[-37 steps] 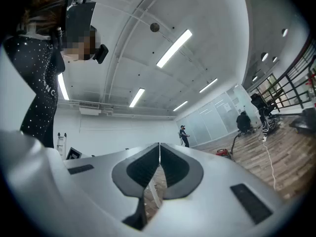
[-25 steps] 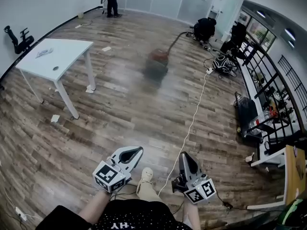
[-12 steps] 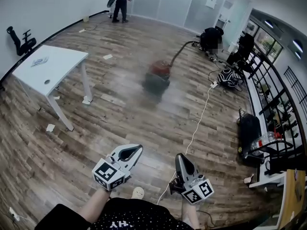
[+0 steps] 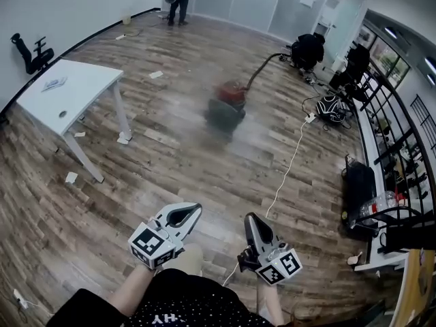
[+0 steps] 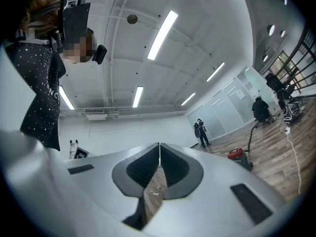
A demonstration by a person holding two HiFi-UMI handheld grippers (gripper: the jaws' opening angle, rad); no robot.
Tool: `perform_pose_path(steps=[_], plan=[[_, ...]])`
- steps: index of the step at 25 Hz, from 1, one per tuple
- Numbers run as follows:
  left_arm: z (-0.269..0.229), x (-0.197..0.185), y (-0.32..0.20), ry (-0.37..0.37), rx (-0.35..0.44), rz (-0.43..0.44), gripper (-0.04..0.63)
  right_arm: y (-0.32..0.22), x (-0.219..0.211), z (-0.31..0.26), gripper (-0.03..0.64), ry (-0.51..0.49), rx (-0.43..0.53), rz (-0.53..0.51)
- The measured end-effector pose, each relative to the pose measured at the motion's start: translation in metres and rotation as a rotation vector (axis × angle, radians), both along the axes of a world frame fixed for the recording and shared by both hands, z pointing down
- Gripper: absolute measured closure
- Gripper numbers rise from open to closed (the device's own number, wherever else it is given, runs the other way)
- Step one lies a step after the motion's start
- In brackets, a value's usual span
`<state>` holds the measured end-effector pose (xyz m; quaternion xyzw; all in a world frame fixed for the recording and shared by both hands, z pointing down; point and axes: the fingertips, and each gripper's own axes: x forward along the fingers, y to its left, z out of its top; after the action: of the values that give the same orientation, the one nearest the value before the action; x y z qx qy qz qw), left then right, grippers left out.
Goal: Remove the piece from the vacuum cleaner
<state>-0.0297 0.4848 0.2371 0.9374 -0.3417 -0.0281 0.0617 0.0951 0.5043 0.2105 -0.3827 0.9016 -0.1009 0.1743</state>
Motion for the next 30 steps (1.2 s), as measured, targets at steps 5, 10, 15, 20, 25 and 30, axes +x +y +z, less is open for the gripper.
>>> perform_pose_path(steps=[5, 10, 15, 20, 25, 30], plan=[[0.001, -0.004, -0.008, -0.006, -0.002, -0.002, 0.595, -0.009, -0.003, 0.005, 0.607, 0.001, -0.014, -0.004], [0.006, -0.006, -0.019, -0.004, -0.021, -0.019, 0.595, -0.021, -0.004, 0.008, 0.607, -0.003, -0.026, -0.015], [0.011, -0.005, -0.040, 0.000, -0.038, -0.023, 0.595, -0.043, -0.006, 0.015, 0.607, -0.002, -0.047, -0.026], [0.016, 0.000, -0.080, 0.005, -0.041, -0.022, 0.595, -0.083, -0.003, 0.021, 0.607, -0.001, -0.052, -0.025], [0.010, 0.003, -0.145, 0.011, -0.030, -0.017, 0.595, -0.147, 0.003, 0.017, 0.607, 0.015, -0.048, -0.022], [-0.002, 0.004, -0.226, 0.010, -0.018, 0.000, 0.595, -0.229, 0.005, 0.004, 0.607, 0.013, -0.029, -0.001]])
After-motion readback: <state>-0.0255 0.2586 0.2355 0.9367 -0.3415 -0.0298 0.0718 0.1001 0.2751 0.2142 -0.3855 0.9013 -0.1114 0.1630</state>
